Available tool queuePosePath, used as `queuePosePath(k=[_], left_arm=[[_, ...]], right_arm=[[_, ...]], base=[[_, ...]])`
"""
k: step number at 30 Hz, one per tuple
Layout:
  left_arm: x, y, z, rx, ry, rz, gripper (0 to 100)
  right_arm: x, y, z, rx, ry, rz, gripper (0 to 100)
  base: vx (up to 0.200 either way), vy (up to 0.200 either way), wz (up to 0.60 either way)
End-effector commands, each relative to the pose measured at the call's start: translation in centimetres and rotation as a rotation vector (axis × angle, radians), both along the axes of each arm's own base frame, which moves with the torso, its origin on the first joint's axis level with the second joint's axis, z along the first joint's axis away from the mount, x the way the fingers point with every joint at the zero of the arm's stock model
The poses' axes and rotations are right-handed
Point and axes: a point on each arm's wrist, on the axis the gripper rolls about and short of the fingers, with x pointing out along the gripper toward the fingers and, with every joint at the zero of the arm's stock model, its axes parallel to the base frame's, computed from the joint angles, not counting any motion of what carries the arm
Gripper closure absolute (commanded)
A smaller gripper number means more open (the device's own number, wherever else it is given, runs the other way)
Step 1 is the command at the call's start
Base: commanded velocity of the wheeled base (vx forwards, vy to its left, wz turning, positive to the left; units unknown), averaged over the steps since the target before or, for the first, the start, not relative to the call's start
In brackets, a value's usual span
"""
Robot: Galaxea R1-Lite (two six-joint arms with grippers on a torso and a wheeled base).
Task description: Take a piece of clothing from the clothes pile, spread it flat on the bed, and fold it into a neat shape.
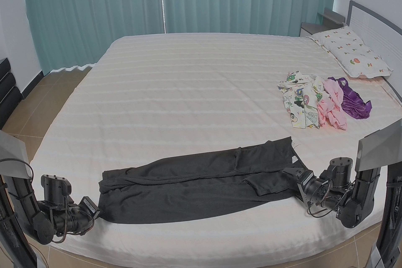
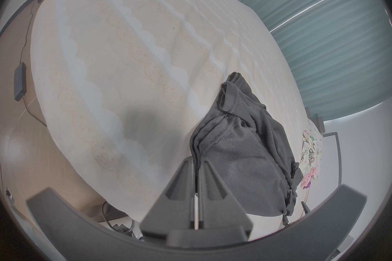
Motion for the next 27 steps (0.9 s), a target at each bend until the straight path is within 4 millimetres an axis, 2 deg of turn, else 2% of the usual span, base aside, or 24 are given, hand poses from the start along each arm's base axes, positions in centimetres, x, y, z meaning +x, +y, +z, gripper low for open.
queuePosePath(k=[1,4,5,13,27], left_arm=[[0.0,0.2,0.0,-0.001,0.001,0.007,100],[0.0,0.2,0.0,-0.002,0.001,0.008,100],[0.0,0.2,0.0,-0.006,0.001,0.005,100],[0.0,0.3,0.0,-0.022,0.002,0.003,100],[-0.6,0.8,0.9,-0.029,-0.031,0.021,100]], right_arm=[[0.1,0.1,-0.5,-0.003,0.013,0.002,0],[-0.1,0.1,-0.1,-0.002,0.005,0.002,0],[-0.1,0.3,-0.1,-0.006,0.004,0.005,100],[-0.3,0.3,-0.3,-0.013,0.014,0.004,100],[-3.8,-0.3,1.3,-0.017,0.05,0.017,100]], base=[[0.0,0.0,0.0],[0.0,0.0,0.0],[0.0,0.0,0.0],[0.0,0.0,0.0],[0.0,0.0,0.0]])
